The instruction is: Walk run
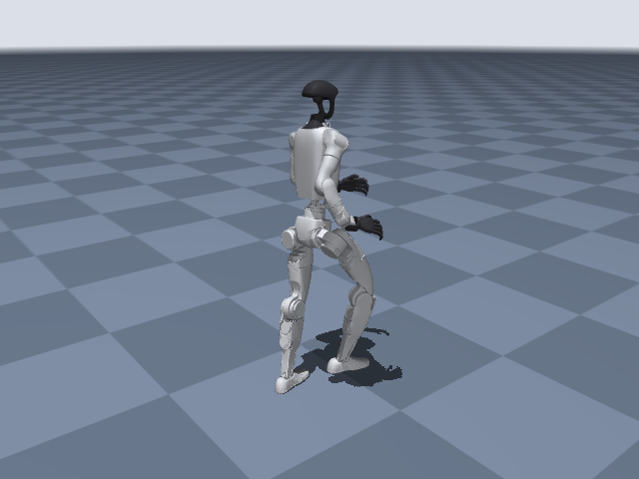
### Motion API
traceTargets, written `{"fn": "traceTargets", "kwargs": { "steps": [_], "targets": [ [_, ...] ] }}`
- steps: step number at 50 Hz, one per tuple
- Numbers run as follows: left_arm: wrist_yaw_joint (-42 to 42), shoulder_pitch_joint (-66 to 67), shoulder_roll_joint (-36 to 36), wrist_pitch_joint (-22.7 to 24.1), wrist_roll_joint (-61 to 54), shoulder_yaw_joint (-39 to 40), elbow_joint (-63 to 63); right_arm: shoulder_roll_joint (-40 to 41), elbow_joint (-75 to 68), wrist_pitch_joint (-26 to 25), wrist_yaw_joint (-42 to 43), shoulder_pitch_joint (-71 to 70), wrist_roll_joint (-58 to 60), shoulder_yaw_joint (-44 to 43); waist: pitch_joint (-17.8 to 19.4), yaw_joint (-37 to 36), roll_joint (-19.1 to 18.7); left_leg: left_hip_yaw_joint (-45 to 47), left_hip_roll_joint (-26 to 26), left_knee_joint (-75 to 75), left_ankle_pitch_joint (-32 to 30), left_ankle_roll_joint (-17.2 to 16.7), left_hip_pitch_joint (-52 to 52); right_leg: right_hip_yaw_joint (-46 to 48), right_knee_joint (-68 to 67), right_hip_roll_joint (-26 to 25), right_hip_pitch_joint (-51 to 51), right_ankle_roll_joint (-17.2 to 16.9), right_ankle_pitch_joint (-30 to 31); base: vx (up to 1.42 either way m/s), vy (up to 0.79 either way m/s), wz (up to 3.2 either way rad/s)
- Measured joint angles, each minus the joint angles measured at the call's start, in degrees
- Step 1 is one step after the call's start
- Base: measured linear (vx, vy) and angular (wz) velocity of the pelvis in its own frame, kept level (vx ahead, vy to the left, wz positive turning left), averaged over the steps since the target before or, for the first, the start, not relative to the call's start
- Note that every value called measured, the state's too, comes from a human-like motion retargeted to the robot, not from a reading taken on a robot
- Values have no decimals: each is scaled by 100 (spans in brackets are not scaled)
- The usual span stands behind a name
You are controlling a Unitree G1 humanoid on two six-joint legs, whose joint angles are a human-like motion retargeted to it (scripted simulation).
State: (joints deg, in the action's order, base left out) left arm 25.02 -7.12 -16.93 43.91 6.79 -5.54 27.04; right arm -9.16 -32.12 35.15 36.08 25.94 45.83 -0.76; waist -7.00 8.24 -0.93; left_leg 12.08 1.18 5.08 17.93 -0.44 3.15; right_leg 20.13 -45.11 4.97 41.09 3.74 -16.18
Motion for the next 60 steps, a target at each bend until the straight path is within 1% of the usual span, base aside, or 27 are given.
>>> {"fn": "traceTargets", "kwargs": {
  "steps": [3,4,5,8,10,12,13,15,17,20,23,25,27,31,33,35,38,40,42,43,45,48,51,53,56,58,60],
  "targets": [
    [8,-68,167,-56,-121,-71,-139,-239,184,39,-47,-151,-388,149,10,312,-16,-117,98,365,-277,-334,-243,62,995,-32,-39,-136,-472,110,-12,52],
    [-3,-1,269,-69,-114,-93,-138,-292,287,36,95,-283,-401,229,22,391,-31,-124,99,621,-549,-494,-309,146,1112,32,-140,-12,-330,119,-6,58],
    [-17,86,385,-77,-89,-111,-123,-326,391,30,266,-438,-376,312,42,470,-46,-110,97,921,-869,-653,-375,224,1169,108,-261,224,-52,124,-6,13],
    [7,595,650,28,358,224,226,-197,459,42,393,-1139,-24,821,-54,266,290,254,511,2730,-2449,-1026,-65,-680,690,102,-673,100,-752,132,0,-25],
    [-45,1036,786,150,685,384,496,-51,514,106,-68,-1573,66,924,-105,-34,527,388,584,4656,-2395,-950,625,-460,159,728,-936,34,-1304,168,9,10],
    [-29,1543,1005,178,697,654,697,90,570,38,-456,-1984,154,1107,-131,-340,803,862,170,5727,-2010,-567,1218,-643,354,891,-1446,-174,-1467,189,2,-8],
    [-19,1804,1110,181,631,855,765,146,619,-22,-570,-2162,138,1205,-135,-453,802,801,42,5927,-1853,-588,1561,-599,586,813,-1718,-243,-1411,137,8,-21],
    [23,2325,1413,215,509,1405,821,207,759,-70,-600,-2386,-41,1340,-183,-869,682,607,-20,5836,-1525,-747,2298,-493,1367,488,-2341,-433,-939,114,14,-51],
    [-52,2737,1674,303,375,1918,841,239,901,-61,-428,-2399,-322,1407,-190,-1337,624,874,-244,5079,-1304,-550,2769,-528,2197,203,-2992,-705,-97,115,14,-68],
    [-322,3090,1864,473,73,2244,941,340,1066,-73,-236,-2181,-554,1537,-85,-1844,647,1387,-432,3255,-1003,-193,3006,-686,3046,-127,-3845,-1038,1615,171,6,-56],
    [-545,2929,1699,712,-67,2050,962,299,1062,-204,-285,-1863,-243,1499,53,-2143,680,1263,-309,1617,-760,-82,2856,-409,3304,-287,-4567,-1365,3207,142,-23,-30],
    [-496,2603,1355,737,330,1855,645,178,879,-363,-292,-1713,262,1316,178,-2271,624,801,-229,1185,-1376,273,2778,-267,2839,-376,-4786,-1514,3876,134,-36,17],
    [-348,2256,750,397,876,1782,166,53,358,-350,-150,-1589,862,981,206,-1956,753,665,-46,2102,56,939,2664,-180,1608,-297,-4323,-1665,4109,162,-38,96],
    [-246,1703,487,-42,619,1568,94,-132,-769,45,328,-1112,1516,758,26,-1391,507,556,-360,2876,1076,649,1954,-613,-1070,-424,-2714,-1316,2033,190,-28,31],
    [-101,1373,411,-187,104,1579,1,-326,-695,228,578,-1039,1523,857,-240,-586,395,508,-140,2470,1132,562,1560,-455,-1693,22,-1604,-951,1080,168,-19,16],
    [147,1226,1,-331,-2,1511,-474,-512,-373,361,890,-1050,1491,811,-356,37,216,409,142,1685,751,448,995,-117,-1441,320,-803,-517,414,132,-9,34],
    [193,1241,-334,-579,188,1256,-1245,-704,25,449,1241,-888,1373,629,-377,764,-125,279,197,849,-934,-125,81,421,25,430,-207,-185,76,154,-6,79],
    [108,1390,-222,-646,69,1098,-1591,-707,185,514,1460,-825,1253,660,-350,1019,-229,175,235,647,-2602,-607,-312,402,1283,192,-151,-174,-26,150,-10,27],
    [39,1578,229,-651,-180,987,-1590,-615,320,617,1731,-1024,1163,819,-294,1088,21,555,362,817,-3444,-797,-748,-31,2098,119,-333,-292,51,180,-17,-25],
    [54,1657,508,-633,-271,1008,-1472,-536,388,587,1883,-1207,1158,957,-217,1066,229,518,605,1176,-3647,-757,-852,-348,2285,168,-491,-193,421,163,-8,-71],
    [142,1717,1012,-498,-227,1222,-964,-287,447,476,2085,-1660,1226,1246,-175,886,478,807,706,2318,-3486,-936,-655,-698,1867,121,-710,642,57,142,8,-100],
    [270,2070,1148,-284,221,1426,42,276,4,666,2087,-2233,1074,1458,-393,370,639,1154,619,4175,-2634,-561,141,-1150,987,490,-1127,163,-633,232,15,-23],
    [633,2512,1237,-245,213,1365,485,763,-310,933,1875,-3179,654,2024,-520,-393,877,1119,348,5116,-1684,-201,1602,-913,1392,835,-1996,-131,-995,182,15,2],
    [871,2723,1143,-230,-331,1453,431,688,-53,614,1323,-3601,659,2639,-553,-828,833,1435,-90,4604,-1213,140,2223,-851,2281,473,-2775,-277,-530,170,25,-61],
    [968,2934,965,-116,-778,1627,-113,563,534,-335,272,-3588,1334,2650,-438,-1595,914,1499,-259,2934,-940,362,2851,-1046,3207,108,-3820,-767,1245,167,13,-99],
    [755,2870,661,-74,-925,1486,-563,455,856,-648,279,-3338,1303,2419,-205,-2055,910,963,-101,1619,-954,318,2945,-669,3489,49,-4457,-1119,2622,190,9,-21],
    [535,2520,495,-99,-871,1342,-822,408,851,-553,630,-2981,879,2226,-23,-2248,862,764,-198,874,-1050,394,2932,-296,3295,-58,-4889,-1200,3389,127,-12,44]
  ]
}}
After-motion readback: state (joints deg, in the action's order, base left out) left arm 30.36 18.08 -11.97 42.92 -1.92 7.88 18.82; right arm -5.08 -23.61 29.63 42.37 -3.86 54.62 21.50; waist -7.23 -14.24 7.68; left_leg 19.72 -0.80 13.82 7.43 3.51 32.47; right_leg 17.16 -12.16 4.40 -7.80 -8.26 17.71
